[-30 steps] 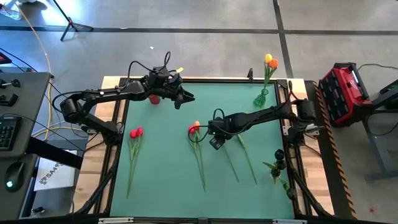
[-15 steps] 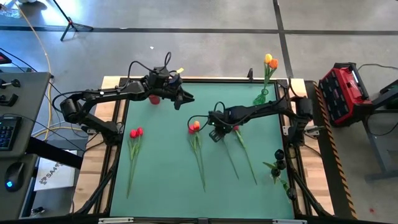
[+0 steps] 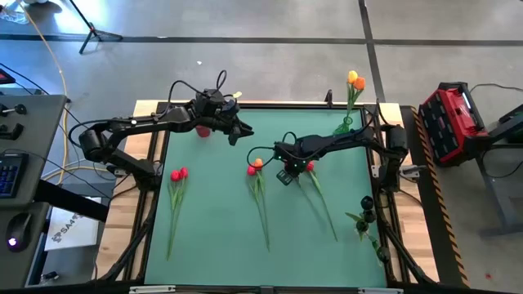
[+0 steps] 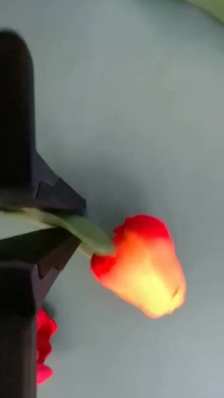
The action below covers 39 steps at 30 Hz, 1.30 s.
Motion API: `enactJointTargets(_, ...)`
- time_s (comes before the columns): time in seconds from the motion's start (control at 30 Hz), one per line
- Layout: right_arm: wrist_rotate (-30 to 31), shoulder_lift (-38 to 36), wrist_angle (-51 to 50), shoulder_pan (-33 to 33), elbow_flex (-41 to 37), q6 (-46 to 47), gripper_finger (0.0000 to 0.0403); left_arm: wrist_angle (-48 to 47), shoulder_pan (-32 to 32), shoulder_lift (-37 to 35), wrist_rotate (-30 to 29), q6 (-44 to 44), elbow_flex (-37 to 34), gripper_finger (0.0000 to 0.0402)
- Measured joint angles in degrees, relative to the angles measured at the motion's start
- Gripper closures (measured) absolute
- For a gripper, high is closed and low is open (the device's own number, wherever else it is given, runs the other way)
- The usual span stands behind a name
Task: Sort flowers into vase by color
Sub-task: Put the right orange tulip into the green flower vase
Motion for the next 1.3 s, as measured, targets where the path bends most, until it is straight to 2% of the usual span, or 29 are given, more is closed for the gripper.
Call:
enactJointTargets(0.1,-0.42,-2.33,-0.52,-0.22,-0.2,0.37,0.0397,-1.46,-0.04,0.0,-0.21,0.47,0.0,0.0276)
enactJointTargets(0.2,-0.14,-6.24,-0.54,-0.37,-0.16,1.53,0.0392,-2.62,-0.04,0.0,-1.38,0.96,0.0,0.0276)
enactJointTargets(0.4,6.66,-15.81,-0.07,-0.37,-0.16,2.21,0.0399,-2.68,-0.04,0.0,-1.53,1.21,0.0,0.0276)
enactJointTargets(0.83,33.73,-39.85,0.47,-0.32,-0.11,2.93,0.0402,-2.66,-0.07,0.0,-1.53,1.5,0.0,0.0276)
enactJointTargets(1.1,46.82,-50.43,0.34,-0.33,-0.09,-5.34,0.0402,-3.68,-0.07,0.0,-1.54,1.5,0.0,0.0276)
enactJointTargets(1.3,58.2,-53.44,0.38,-0.33,-0.07,-13.65,0.0402,-3.73,-0.07,0.0,-1.7,1.52,0.0,0.0276)
